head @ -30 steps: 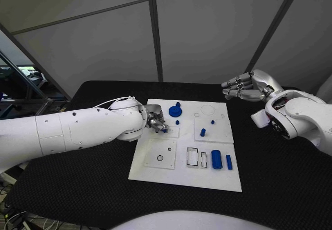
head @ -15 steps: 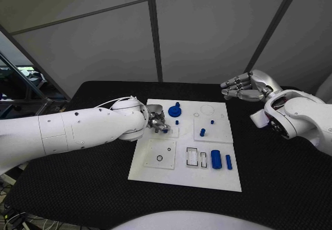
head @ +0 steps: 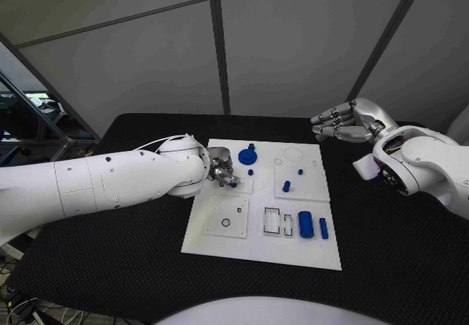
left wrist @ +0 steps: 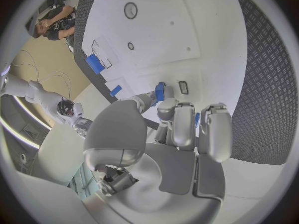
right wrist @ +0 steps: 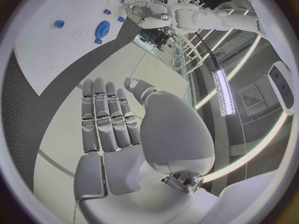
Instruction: Assemble the parts on the task board
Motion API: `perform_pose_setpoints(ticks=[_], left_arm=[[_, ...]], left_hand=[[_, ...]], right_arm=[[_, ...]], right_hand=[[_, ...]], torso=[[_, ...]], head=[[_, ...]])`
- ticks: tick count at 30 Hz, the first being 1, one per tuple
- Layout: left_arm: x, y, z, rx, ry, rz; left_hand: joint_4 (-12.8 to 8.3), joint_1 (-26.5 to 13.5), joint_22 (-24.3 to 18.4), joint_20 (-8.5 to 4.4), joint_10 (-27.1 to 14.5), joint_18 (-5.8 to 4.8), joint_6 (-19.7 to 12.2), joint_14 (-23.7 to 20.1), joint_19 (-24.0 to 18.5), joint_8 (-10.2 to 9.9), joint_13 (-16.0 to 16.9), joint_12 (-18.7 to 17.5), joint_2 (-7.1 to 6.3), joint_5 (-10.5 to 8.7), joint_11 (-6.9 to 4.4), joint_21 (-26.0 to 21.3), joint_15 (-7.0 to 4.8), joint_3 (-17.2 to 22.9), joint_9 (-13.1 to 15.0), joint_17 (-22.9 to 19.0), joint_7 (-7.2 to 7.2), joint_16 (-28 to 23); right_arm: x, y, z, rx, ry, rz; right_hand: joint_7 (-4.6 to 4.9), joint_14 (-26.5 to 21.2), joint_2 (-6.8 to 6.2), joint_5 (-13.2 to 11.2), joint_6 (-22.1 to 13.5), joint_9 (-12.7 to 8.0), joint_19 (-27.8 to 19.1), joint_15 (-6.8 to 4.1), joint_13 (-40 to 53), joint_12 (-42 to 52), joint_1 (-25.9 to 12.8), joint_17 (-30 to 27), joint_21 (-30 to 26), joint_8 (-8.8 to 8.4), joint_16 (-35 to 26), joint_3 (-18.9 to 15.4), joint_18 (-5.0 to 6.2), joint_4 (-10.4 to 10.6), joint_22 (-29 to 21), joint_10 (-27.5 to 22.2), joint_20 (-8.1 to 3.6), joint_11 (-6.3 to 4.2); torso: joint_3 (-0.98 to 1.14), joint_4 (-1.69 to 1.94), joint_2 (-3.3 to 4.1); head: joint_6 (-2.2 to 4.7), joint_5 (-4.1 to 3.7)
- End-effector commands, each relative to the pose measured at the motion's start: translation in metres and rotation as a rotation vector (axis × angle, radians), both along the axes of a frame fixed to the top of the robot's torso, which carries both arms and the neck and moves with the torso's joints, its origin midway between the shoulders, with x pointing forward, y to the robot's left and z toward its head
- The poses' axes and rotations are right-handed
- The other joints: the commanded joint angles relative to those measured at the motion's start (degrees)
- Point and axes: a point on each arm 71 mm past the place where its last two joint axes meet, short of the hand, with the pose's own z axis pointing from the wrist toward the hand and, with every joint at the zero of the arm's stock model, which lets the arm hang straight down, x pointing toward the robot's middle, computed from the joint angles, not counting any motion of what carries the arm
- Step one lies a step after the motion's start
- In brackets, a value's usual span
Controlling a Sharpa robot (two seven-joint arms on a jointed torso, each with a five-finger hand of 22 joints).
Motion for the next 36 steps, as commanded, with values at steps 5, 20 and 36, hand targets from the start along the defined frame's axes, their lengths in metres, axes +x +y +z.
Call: perform_pose_setpoints(ticks=[5,20,36], left_arm=[[-0.0022,0.0002,-0.0030,0.042,0.027,-0.024],[-0.0014,-0.0017,-0.0033,0.043,0.029,-0.026],[0.0018,-0.0027,-0.0048,0.039,0.040,-0.018]], left_hand=[[-8.54,-0.19,3.40,-0.44,0.10,-1.05,-0.19,2.30,1.09,0.23,-0.11,-0.16,0.31,0.16,-0.09,0.18,-0.36,9.01,0.33,2.14,-0.27,0.21],[-8.65,-0.59,3.63,-0.43,0.24,-1.09,-0.12,2.30,1.18,0.31,-0.02,-0.03,0.06,0.11,-0.07,0.30,-0.35,9.36,0.54,2.15,-0.26,0.22],[-6.46,-6.65,4.46,-0.73,1.41,-1.25,1.80,2.37,1.57,0.68,1.32,1.55,-2.54,-0.30,-0.72,0.67,-0.78,5.31,1.52,2.27,-1.21,0.22]], right_arm=[[0.0004,0.0013,0.0011,0.005,0.000,0.016],[-0.0007,0.0036,0.0022,0.011,-0.011,0.024],[-0.0010,0.0032,0.0026,0.012,-0.015,0.025]], right_hand=[[-0.04,-0.36,-0.18,0.20,-0.47,0.08,-0.01,-0.14,-0.08,0.11,-0.59,-0.09,-0.40,0.24,-0.22,-0.11,0.02,0.40,-0.11,-0.46,0.52,0.05],[-0.03,-0.41,-0.08,0.30,-0.51,0.08,0.03,-0.11,-0.08,0.11,-0.68,-0.18,-0.58,0.24,-0.22,-0.09,0.03,0.52,-0.23,-0.54,0.55,0.07],[0.04,-0.64,-0.15,0.57,-0.71,0.06,0.10,-0.02,-0.10,0.06,-0.90,-0.43,-1.05,0.20,-0.26,-0.14,0.04,0.71,-0.56,-0.86,0.66,0.17]], torso=[[-0.01,-0.06,-0.01],[0.01,-0.08,0.01],[0.01,-0.04,-0.01]], head=[[-0.10,0.15],[-0.45,0.17],[-0.66,-0.07]])
